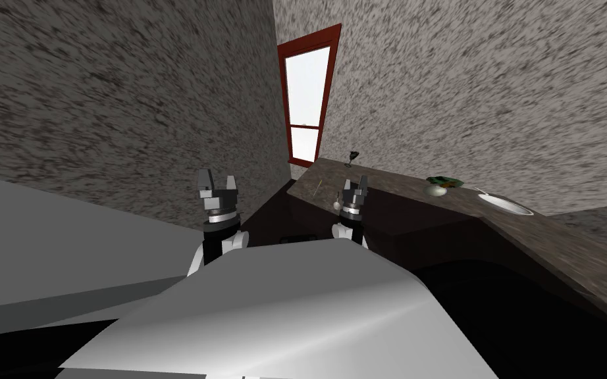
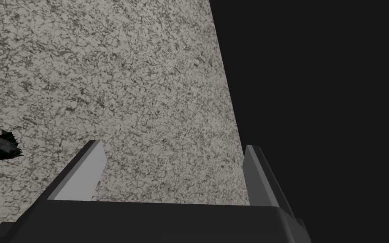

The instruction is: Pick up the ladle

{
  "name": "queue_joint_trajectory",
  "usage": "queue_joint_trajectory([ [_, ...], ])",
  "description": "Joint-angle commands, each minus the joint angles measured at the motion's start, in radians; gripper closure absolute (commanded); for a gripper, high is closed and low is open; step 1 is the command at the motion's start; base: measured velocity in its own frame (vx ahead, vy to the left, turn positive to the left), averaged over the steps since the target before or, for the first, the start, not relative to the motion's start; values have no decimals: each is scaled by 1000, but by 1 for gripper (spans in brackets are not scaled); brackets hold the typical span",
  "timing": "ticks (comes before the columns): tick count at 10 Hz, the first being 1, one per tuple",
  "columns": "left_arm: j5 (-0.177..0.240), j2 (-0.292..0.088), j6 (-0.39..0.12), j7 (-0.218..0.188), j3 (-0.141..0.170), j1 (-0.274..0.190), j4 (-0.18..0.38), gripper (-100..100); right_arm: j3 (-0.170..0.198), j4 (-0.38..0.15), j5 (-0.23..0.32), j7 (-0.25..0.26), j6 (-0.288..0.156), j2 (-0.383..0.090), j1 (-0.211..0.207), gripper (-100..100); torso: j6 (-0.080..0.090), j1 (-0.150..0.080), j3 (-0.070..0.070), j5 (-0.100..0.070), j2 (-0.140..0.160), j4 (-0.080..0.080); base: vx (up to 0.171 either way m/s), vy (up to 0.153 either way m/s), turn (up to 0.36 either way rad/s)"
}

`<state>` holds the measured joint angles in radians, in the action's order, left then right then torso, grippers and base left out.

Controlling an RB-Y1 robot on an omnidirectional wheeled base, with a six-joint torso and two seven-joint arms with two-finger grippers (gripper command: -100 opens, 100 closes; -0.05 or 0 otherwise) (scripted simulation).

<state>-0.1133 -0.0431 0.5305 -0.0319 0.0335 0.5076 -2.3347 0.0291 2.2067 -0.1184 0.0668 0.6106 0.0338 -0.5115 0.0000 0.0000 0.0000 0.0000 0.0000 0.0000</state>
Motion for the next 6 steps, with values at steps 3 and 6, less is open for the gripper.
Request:
queue_joint_trajectory([
  [3, 0, 0, 0, 0, 0, 0, 0, 0, 25, 12, 37, 8, 17, -101, 10, -100, 0, 1, 0, 0, 0, 0, -8, 15, 65],
  [6, 0, 0, 0, 0, 0, 0, 0, 0, 50, 22, 77, 16, 30, -181, 23, -100, 0, 1, 0, 0, 0, 0, -7, 18, 61],
])
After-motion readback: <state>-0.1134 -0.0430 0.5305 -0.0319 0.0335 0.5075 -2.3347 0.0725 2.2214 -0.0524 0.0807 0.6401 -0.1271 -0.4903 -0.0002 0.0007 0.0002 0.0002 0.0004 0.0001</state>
